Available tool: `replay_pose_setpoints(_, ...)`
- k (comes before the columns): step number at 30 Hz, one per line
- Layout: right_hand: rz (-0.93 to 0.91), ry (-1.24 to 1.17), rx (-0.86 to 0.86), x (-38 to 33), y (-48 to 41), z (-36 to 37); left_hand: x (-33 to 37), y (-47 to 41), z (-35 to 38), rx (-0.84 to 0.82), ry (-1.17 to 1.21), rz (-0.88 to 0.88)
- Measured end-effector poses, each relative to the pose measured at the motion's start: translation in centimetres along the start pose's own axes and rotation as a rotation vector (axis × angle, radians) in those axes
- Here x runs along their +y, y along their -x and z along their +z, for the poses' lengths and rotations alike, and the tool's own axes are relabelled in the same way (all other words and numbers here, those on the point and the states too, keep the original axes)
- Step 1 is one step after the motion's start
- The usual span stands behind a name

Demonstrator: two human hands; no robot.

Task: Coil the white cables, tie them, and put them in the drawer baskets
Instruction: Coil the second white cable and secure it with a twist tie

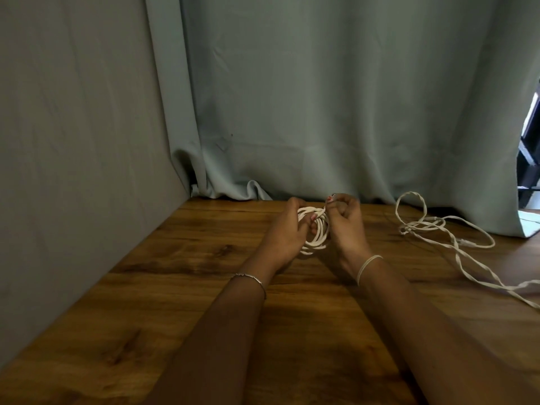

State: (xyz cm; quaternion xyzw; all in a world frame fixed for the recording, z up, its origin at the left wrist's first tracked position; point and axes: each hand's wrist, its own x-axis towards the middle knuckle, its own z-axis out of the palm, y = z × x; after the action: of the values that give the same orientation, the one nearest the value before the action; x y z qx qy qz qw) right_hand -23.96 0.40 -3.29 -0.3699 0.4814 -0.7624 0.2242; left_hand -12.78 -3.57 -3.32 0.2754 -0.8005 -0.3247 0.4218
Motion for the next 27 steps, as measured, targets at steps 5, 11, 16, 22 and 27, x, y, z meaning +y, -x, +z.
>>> replay_pose_setpoints(5, -0.341, 0.356, -0.095, -0.1, 0.4, -0.4, 0.1, 0.2, -0.1, 0.014, -0.083, 0.062)
replay_pose_setpoints(11, -0.242, 0.357, -0.322, -0.4, 0.2, -0.5, -0.6, 0.2, -0.6, 0.003, 0.102, -0.022)
replay_pose_setpoints(16, 0.048, 0.171, -0.477, -0.2, 0.1, -1.1, -0.7, 0.1, -1.2, -0.019, 0.191, -0.116)
replay_pose_setpoints(22, -0.026, 0.267, -0.378, 0.5, -0.7, -1.5, -1.3, -0.3, -1.7, -0.028, 0.284, -0.177)
replay_pose_setpoints(27, -0.082, 0.387, -0.224, 1.0, -1.4, -2.4, -2.4, -0.4, -3.2, -0.001, 0.1, -0.148)
